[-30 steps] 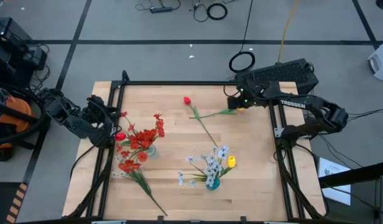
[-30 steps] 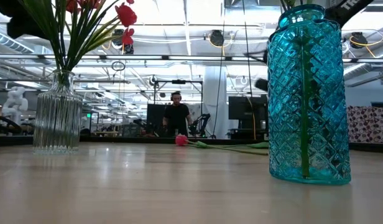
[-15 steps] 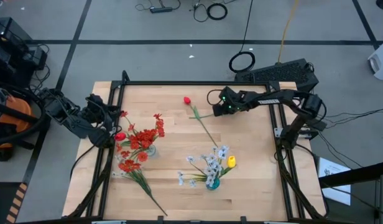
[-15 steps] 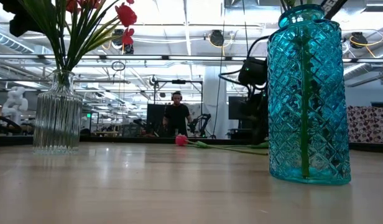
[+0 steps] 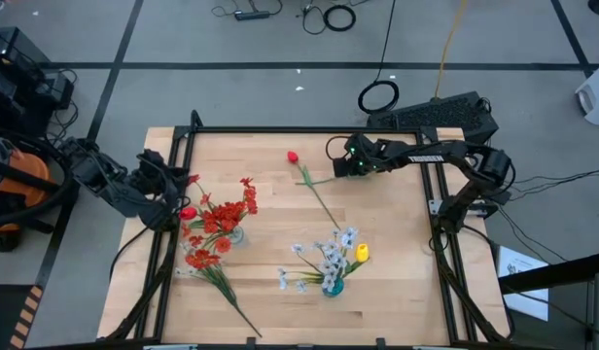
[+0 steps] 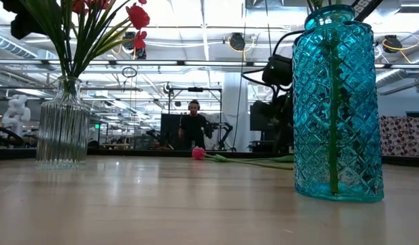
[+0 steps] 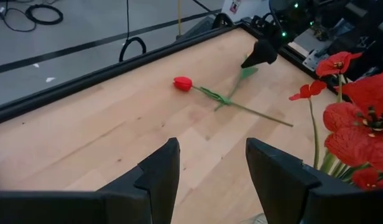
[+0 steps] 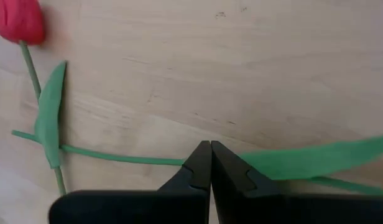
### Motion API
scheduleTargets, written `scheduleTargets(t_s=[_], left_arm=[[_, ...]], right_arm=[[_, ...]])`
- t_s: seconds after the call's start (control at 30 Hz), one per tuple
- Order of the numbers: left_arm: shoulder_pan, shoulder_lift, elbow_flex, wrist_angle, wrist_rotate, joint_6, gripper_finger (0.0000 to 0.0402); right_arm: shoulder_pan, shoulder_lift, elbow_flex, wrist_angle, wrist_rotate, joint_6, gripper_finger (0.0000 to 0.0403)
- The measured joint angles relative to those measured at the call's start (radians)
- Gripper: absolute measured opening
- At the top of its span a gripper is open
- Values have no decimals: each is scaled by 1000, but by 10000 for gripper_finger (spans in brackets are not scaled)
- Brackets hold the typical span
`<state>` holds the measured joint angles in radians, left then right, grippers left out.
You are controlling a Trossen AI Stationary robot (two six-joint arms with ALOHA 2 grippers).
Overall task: Sort flowers into vase by color
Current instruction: Put the yellow tulip into the blue vase
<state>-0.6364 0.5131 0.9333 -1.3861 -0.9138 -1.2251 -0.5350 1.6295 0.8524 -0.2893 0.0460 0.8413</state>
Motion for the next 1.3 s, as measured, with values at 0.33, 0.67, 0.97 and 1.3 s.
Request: scheduleTargets(t_s=[0.33, 0.67, 0.97, 1.3], left_arm=[[0, 42, 0, -2, 1, 0, 189], [0, 55, 0, 0, 6, 0, 189], [0, 56, 0, 11, 6, -11, 189], [0, 56, 0, 17, 6, -27, 189]], right_arm=[[0, 0, 34, -60, -50, -352, 48], [20, 0, 113, -138, -28, -996, 155], [53, 34, 120, -166, 11, -1416, 196], [1, 143, 123, -221, -5, -1510, 170]])
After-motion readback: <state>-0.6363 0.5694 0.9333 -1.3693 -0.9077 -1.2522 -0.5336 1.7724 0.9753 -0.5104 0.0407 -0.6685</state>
